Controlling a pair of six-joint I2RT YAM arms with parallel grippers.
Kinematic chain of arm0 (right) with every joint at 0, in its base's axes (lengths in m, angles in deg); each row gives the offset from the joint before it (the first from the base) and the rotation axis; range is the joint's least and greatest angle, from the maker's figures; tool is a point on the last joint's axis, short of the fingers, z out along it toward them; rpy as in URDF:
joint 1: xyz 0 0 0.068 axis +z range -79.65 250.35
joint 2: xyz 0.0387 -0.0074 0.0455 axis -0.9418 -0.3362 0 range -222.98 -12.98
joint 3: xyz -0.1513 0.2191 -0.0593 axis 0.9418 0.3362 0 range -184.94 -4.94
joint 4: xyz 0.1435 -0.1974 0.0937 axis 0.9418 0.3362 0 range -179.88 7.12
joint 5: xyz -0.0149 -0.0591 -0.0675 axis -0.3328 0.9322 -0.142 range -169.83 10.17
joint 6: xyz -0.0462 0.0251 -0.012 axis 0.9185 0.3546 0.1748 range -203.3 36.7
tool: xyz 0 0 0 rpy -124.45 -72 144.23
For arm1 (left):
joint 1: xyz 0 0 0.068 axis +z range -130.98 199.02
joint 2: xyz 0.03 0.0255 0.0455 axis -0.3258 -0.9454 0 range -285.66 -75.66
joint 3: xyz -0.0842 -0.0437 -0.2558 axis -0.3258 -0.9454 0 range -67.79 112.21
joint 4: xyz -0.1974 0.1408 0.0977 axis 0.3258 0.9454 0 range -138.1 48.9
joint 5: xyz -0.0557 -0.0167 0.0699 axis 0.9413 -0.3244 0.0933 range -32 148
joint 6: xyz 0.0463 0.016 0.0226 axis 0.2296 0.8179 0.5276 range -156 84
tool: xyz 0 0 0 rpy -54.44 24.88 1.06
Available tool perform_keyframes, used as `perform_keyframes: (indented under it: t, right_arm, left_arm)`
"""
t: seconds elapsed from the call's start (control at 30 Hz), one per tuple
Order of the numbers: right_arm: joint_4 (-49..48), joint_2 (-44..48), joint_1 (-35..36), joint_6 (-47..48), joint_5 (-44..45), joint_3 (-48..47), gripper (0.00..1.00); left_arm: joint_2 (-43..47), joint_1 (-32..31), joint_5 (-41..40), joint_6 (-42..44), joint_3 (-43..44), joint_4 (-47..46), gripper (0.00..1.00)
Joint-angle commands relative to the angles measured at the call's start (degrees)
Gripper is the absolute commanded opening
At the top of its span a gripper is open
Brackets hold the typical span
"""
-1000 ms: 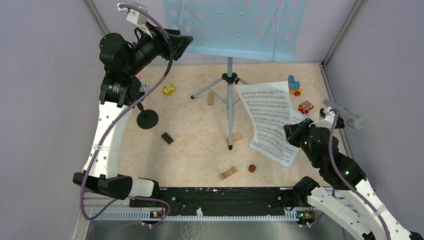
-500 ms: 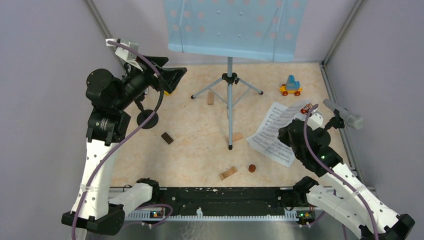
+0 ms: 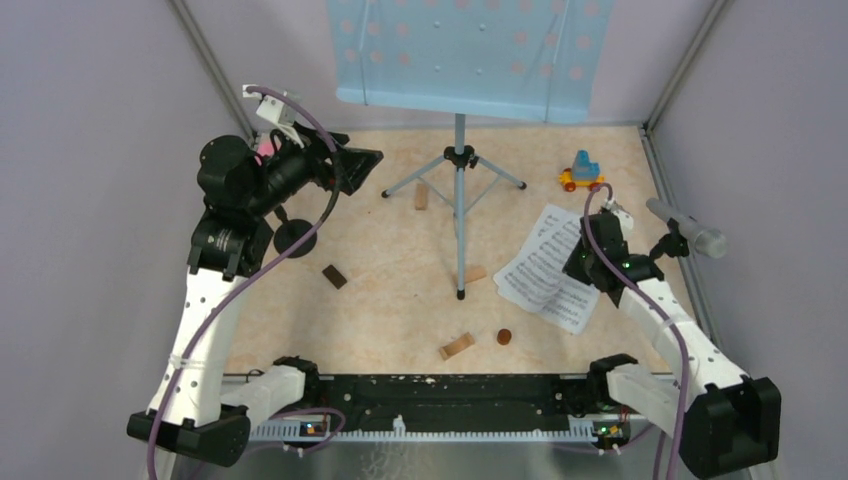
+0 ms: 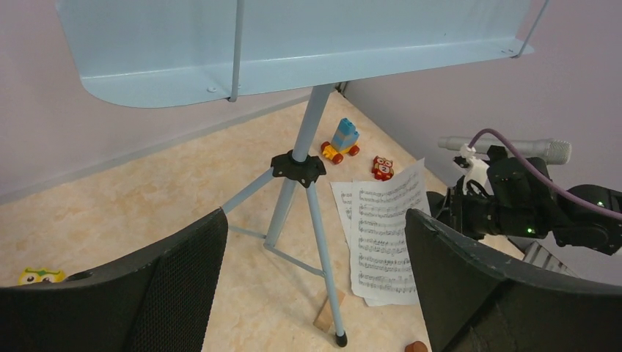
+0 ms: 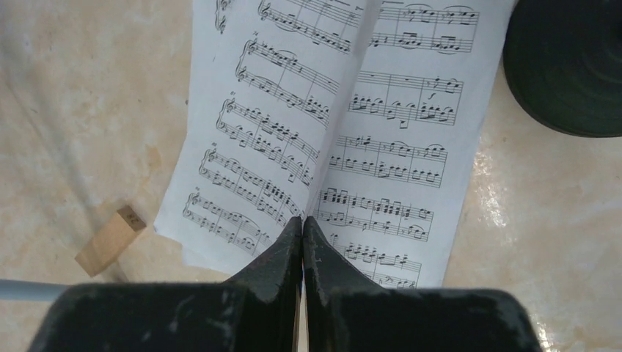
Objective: Pack up the instrument practice props
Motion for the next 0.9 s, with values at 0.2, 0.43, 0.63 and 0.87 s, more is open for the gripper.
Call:
perform_keyframes:
  t: [0.2, 0.43, 0.63, 0.87]
  right_arm:
    - [3.65, -6.38, -2.11, 10.93, -4.75, -7.9, 0.0]
    - [5.65, -11.67, -2.27, 13.48, -4.34, -13.13, 0.0]
    - [7.05, -15.97, -2.29, 15.27, -3.3, -16.98, 0.0]
    - [7.51, -16.06, -2.48, 14.87, 0.25, -16.26, 0.0]
  left_arm:
    - [0.04, -0.15, 1.89, 0.07, -0.07, -1.43, 0.94]
    - [-0.08, -0.14, 2.3, 0.06, -0.66, -0.91, 0.94]
    - [0.31, -0.14, 2.15, 0.49, -0.63, -0.14, 0.94]
    - [0.54, -0.17, 2.14, 0.91, -0.91, 0.2, 0.95]
